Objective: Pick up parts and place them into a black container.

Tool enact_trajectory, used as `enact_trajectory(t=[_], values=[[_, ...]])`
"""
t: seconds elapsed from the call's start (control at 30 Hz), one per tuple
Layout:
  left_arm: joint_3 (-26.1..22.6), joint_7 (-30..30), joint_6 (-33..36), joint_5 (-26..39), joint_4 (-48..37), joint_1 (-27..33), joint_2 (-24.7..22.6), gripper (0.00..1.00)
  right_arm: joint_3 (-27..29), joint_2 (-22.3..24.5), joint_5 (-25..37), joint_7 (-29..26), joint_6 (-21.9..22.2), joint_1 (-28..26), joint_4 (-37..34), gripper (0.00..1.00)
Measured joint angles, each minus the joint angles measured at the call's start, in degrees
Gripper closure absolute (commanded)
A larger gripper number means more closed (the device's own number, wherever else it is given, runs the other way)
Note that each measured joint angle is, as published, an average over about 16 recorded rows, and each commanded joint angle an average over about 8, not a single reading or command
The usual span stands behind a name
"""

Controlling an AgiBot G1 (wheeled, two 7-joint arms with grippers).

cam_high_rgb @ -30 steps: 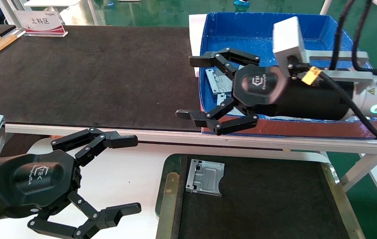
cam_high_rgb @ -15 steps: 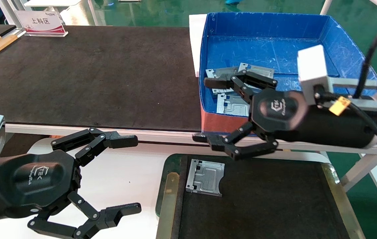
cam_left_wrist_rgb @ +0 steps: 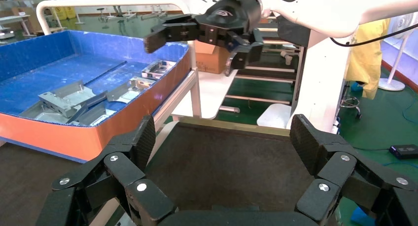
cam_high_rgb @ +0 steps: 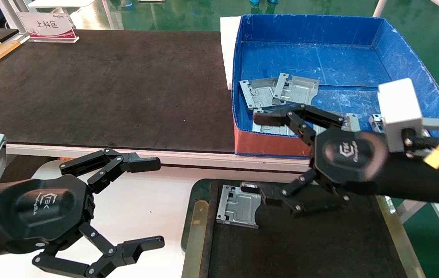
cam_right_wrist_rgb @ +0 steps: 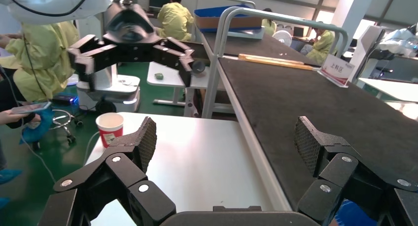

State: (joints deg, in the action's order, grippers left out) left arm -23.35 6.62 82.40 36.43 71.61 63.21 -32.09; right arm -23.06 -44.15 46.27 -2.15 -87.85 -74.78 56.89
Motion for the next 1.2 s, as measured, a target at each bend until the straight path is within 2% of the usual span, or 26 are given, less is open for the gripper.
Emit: enact_trajectory(t=[0.73,1.2], values=[[0.0,0.0,0.0,0.0,0.0,0.0,0.0,0.00,6.7,8.6,-4.2,-8.0,2.0,12.5,15.8,0.00],[0.0,0.0,0.0,0.0,0.0,0.0,0.0,0.00,7.6,9.7,-4.8,-8.9,2.3,14.1,17.7,0.00]])
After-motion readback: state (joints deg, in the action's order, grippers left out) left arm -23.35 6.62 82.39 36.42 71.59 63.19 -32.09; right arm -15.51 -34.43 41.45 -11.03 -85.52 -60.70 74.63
